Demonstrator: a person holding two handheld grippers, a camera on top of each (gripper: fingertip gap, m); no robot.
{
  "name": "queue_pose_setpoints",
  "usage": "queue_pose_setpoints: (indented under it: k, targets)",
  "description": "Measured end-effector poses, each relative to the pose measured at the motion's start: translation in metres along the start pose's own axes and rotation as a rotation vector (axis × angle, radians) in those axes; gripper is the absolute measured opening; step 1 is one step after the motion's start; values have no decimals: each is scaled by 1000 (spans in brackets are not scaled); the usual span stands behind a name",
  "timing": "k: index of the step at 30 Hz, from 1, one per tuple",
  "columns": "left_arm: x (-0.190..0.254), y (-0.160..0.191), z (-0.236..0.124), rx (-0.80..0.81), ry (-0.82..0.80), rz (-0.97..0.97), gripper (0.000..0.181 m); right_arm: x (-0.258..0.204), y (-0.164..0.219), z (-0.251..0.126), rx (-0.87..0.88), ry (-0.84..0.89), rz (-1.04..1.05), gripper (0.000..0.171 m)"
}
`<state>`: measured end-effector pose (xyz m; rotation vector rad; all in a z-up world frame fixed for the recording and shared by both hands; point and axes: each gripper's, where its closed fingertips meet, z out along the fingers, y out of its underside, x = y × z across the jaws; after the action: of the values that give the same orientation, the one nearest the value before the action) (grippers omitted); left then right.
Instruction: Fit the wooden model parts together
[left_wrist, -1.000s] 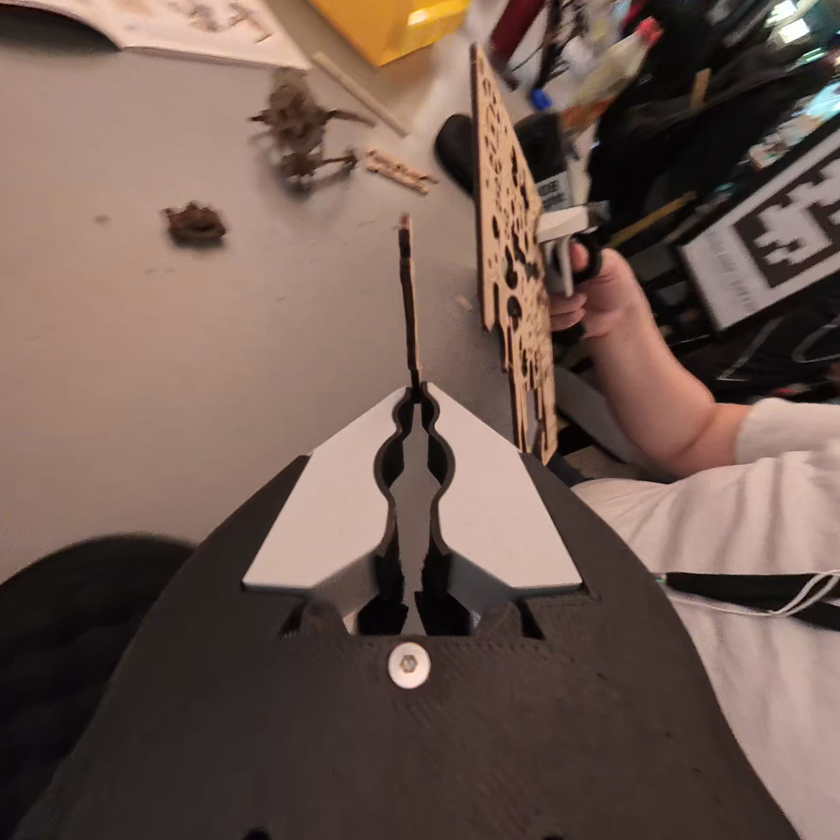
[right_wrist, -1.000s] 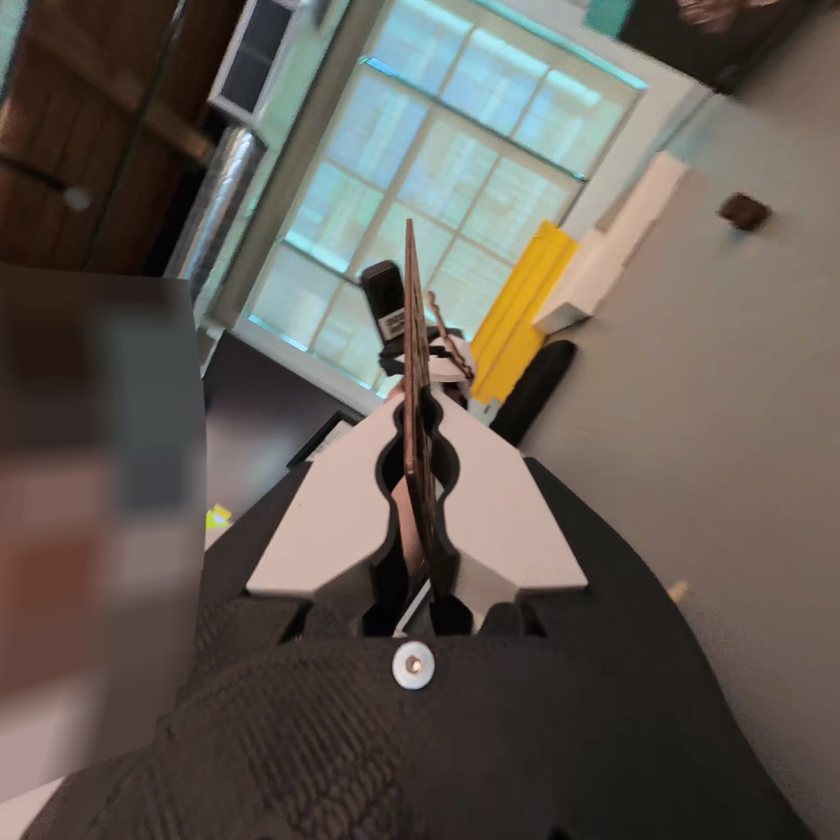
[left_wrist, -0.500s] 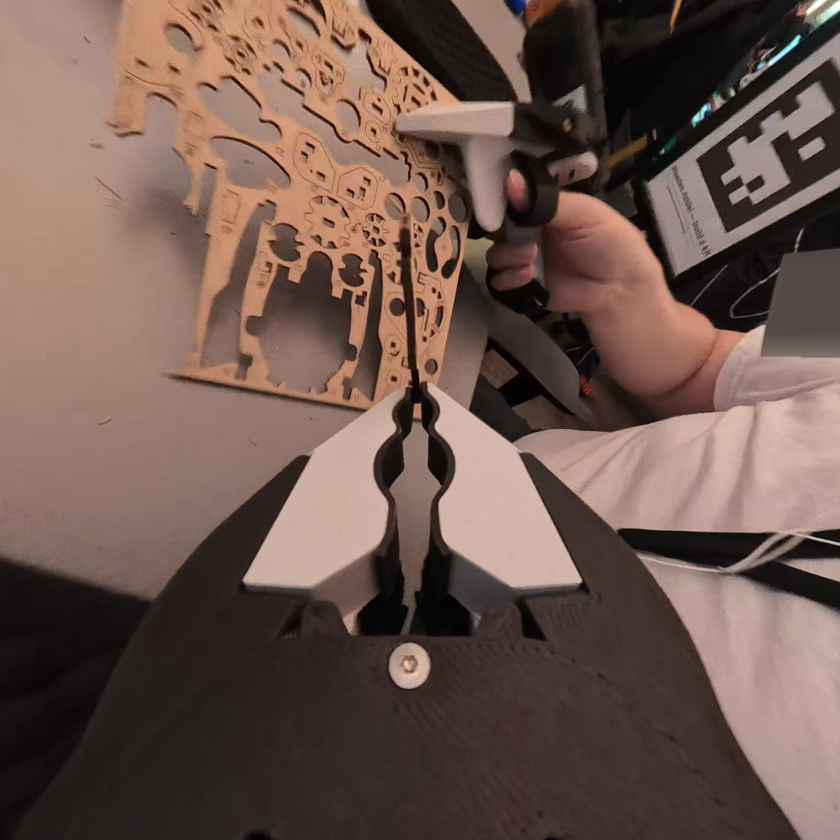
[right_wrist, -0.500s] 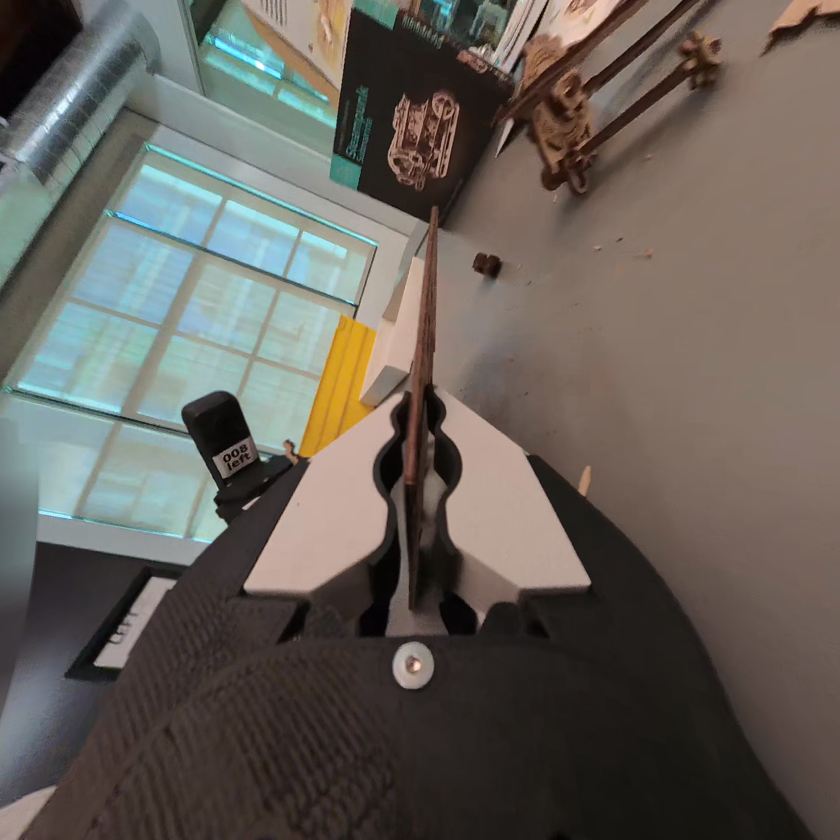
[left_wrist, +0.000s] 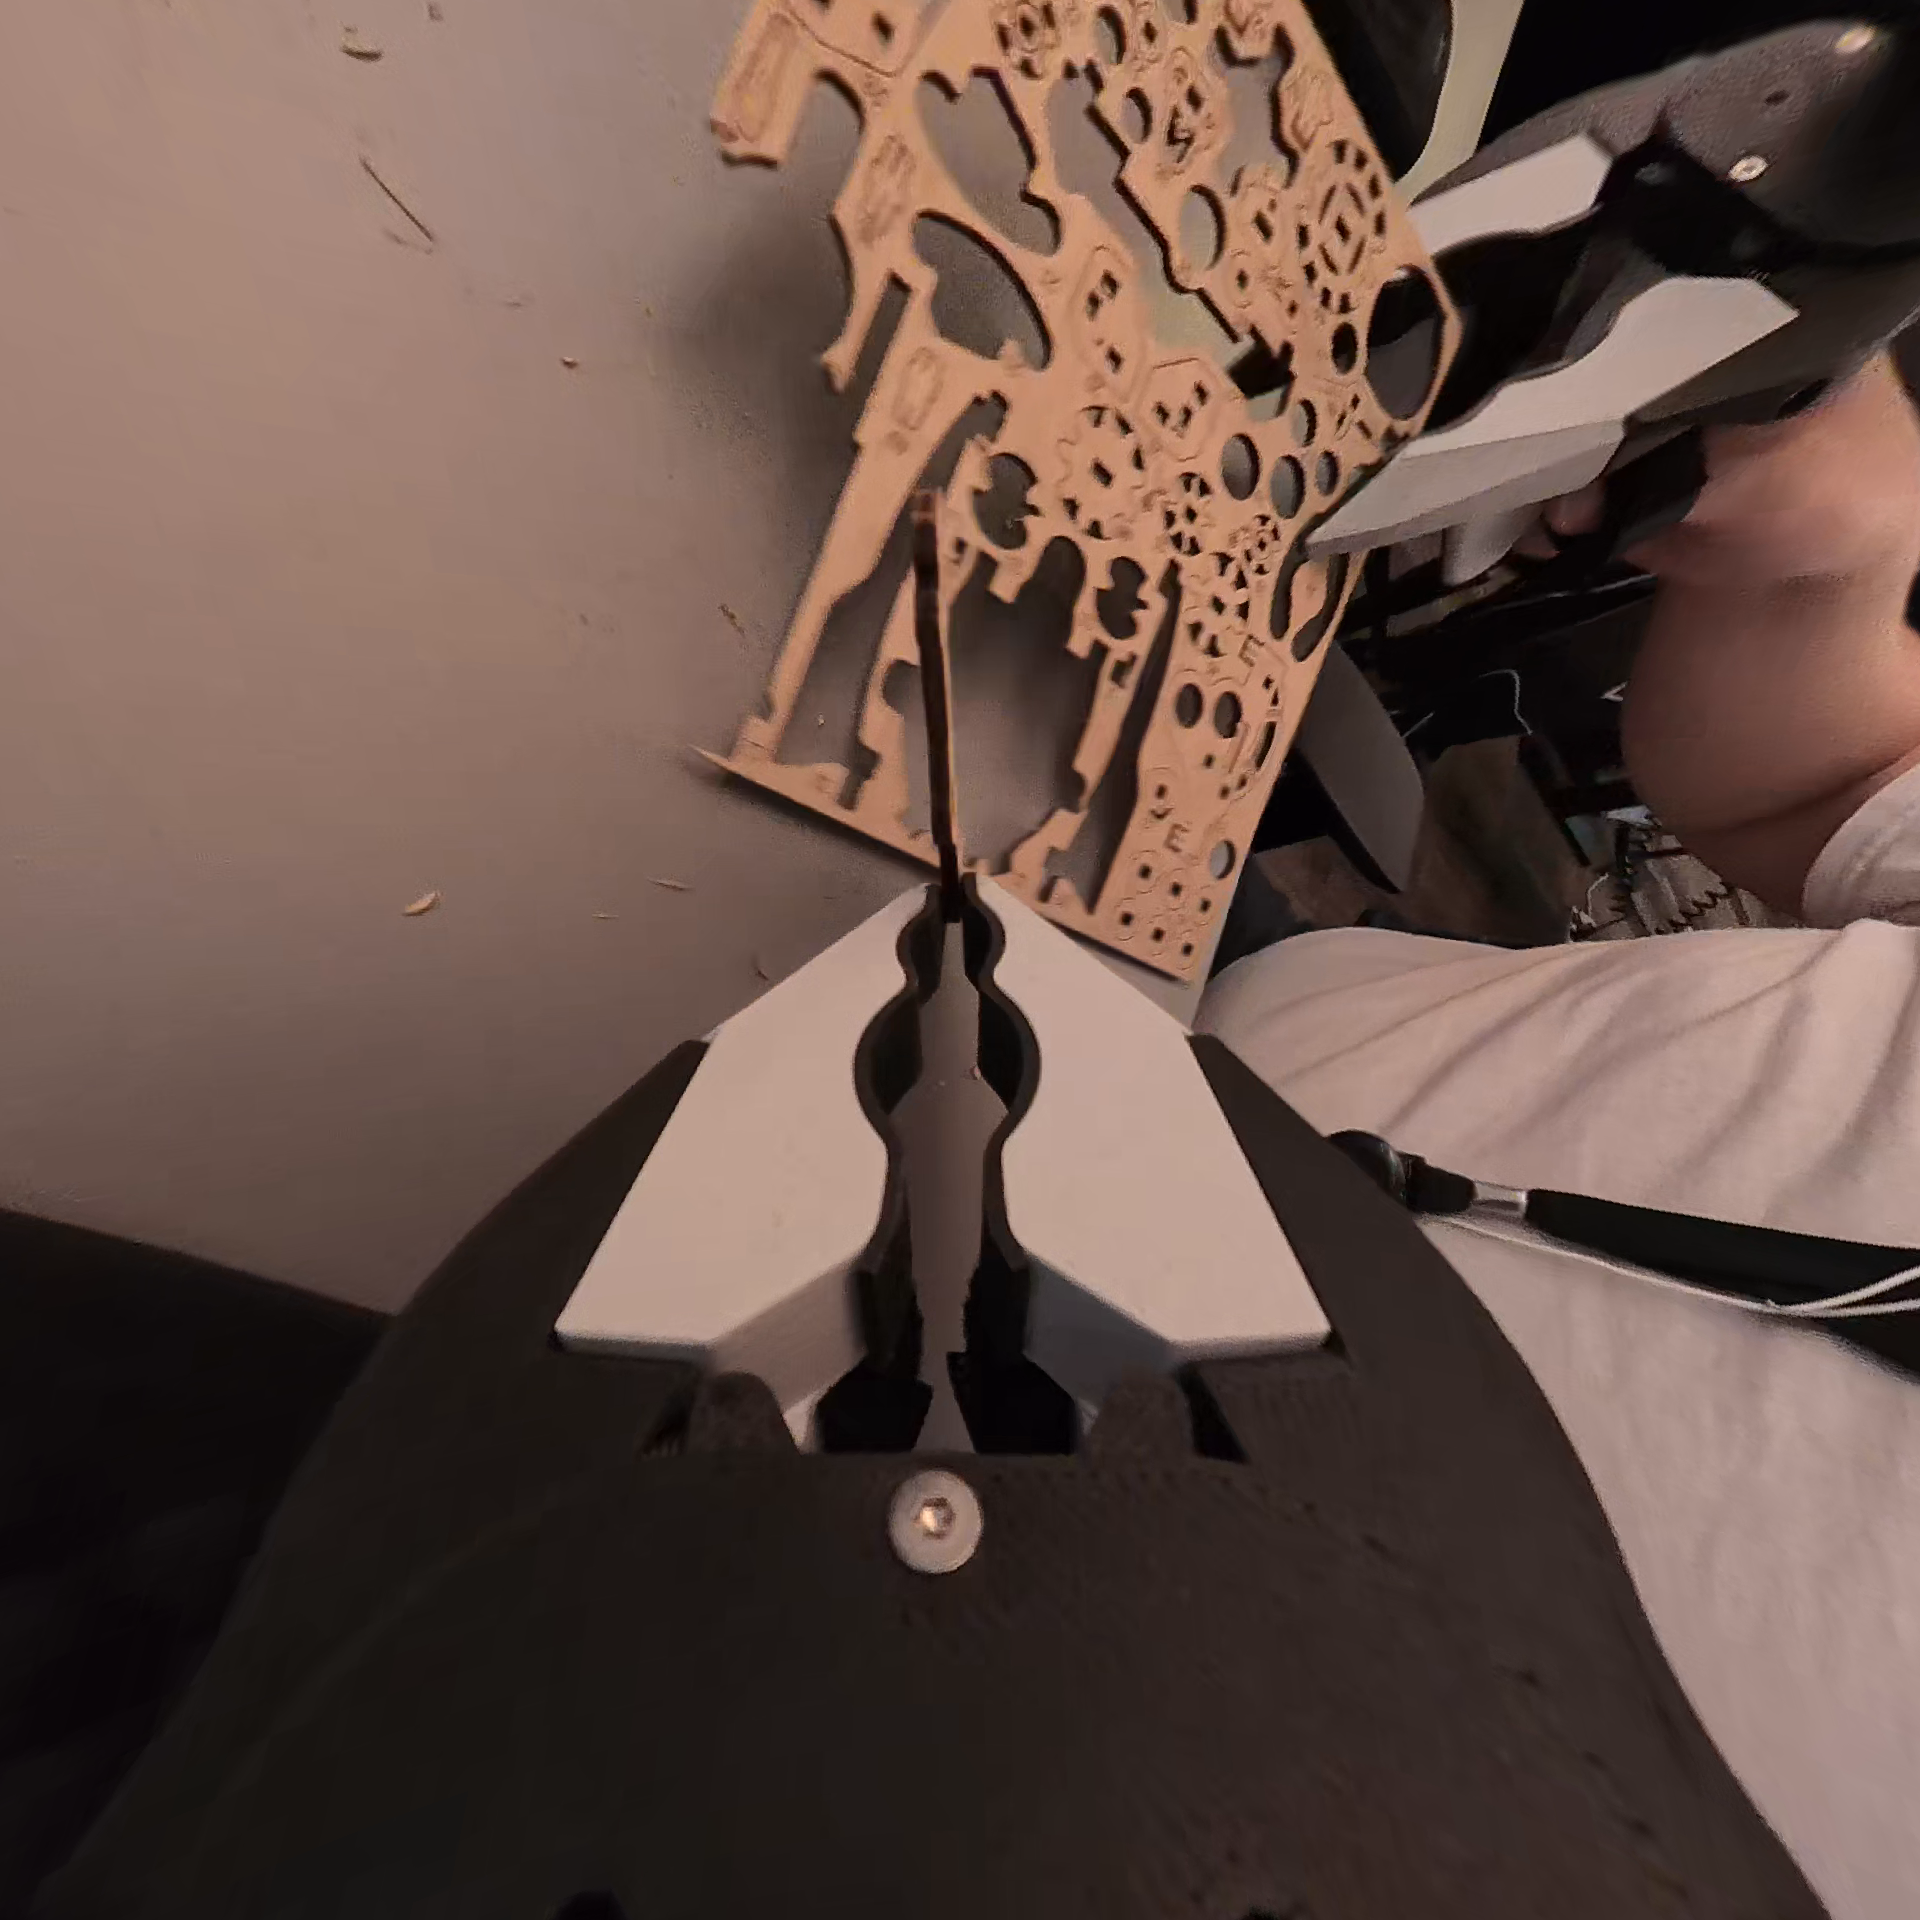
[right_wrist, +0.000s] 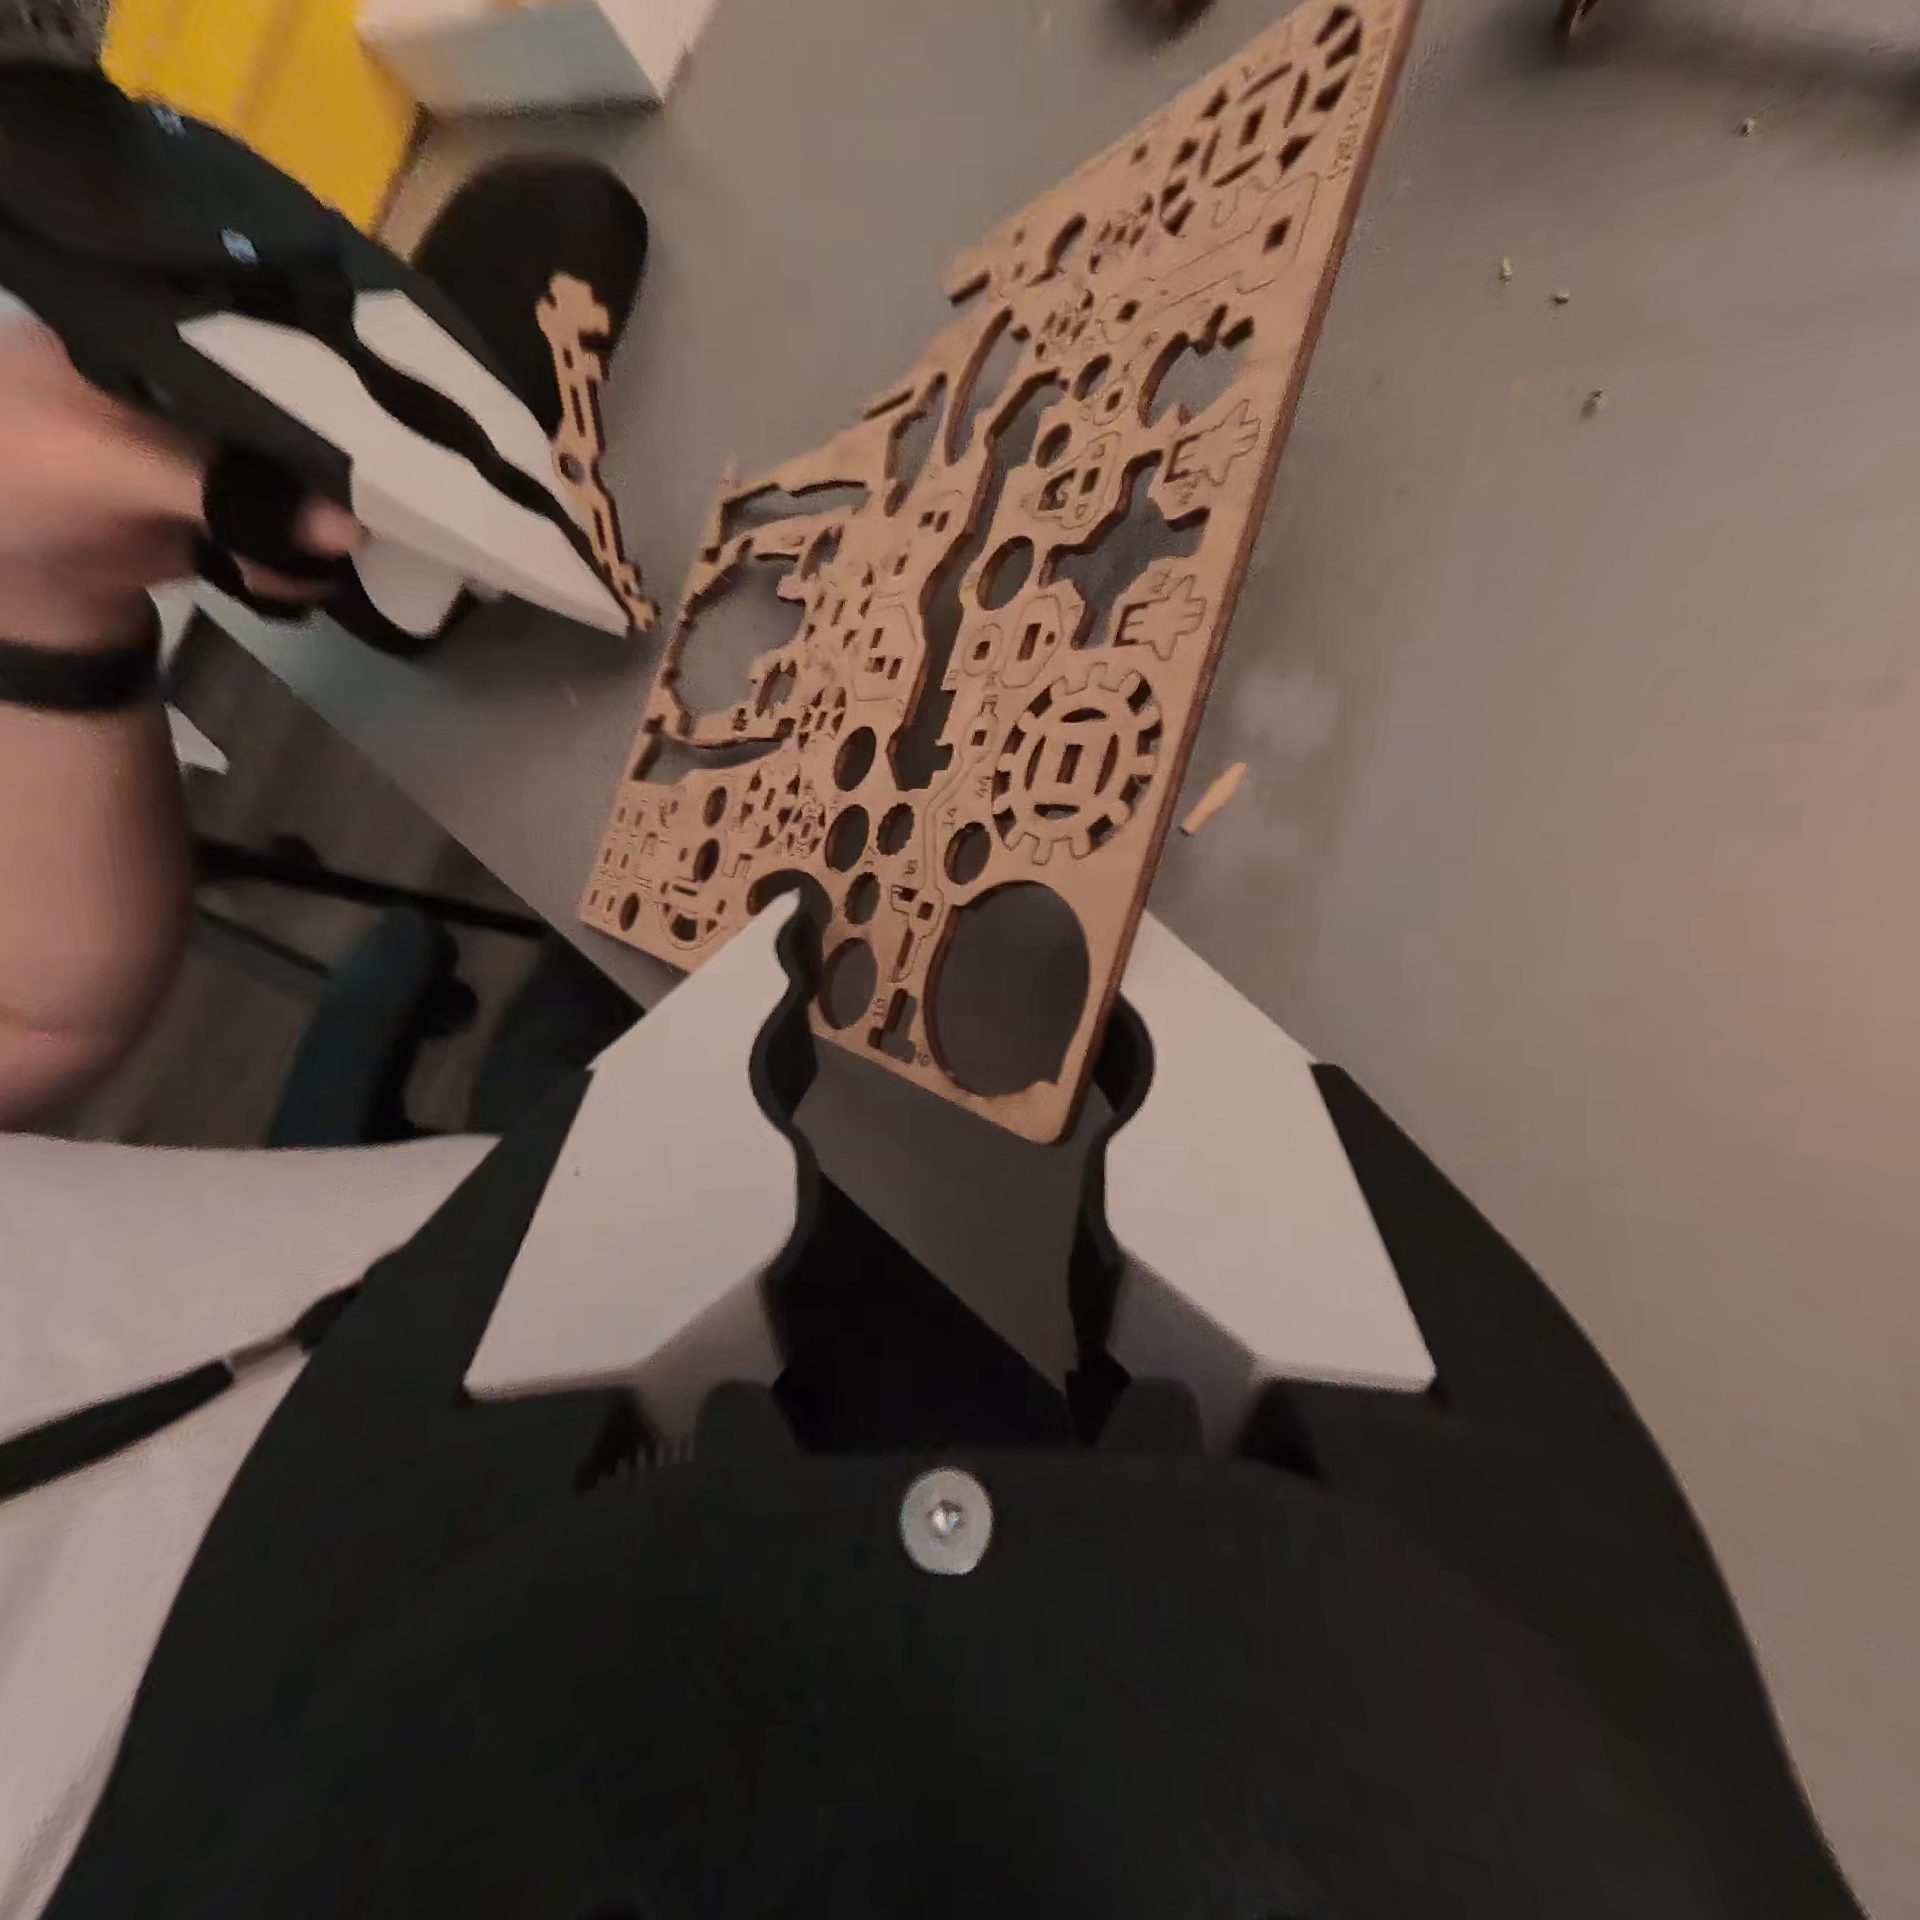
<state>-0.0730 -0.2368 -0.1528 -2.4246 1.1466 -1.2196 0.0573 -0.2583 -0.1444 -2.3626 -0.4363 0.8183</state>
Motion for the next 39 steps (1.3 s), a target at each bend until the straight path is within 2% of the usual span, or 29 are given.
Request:
queue_pose_setpoints:
  k: [4,9,12,15,19,23,28,34,37,39]
  targets:
    - [-5,3,0,-86,-7,1,1,6,5,-15,-121,20,-43,59]
    - [-4,-4,-2,-157,-2,11,1,21,-21,-23,31,29,37,71]
    - [-5,-6,-2,-200,-15,32,1,35,-27,-29,108,31,70,73]
    - [4,-6,-4,-255,52,56,1,40,-48,-39,237,38,-74,70]
    - [3,-2,-13,-427,102,96,1,2,-83,-41,440,-155,-450,64]
    - [-2,-2,-29,-635,175,106,1,-29,-103,-24,472,-379,-620,60]
    - [-34,-19,-44,-816,149,58,1,-19,-127,19,404,-394,-840,61]
    - [-53,-22,-63,-1079,254,192,0,4,-156,36,440,-439,-862,60]
    - [-58,-29,-69,-1153,295,208,0,7,-157,35,445,-431,-806,58]
    - [-63,-33,-71,-1188,304,196,0,2,-155,34,470,-388,-868,57]
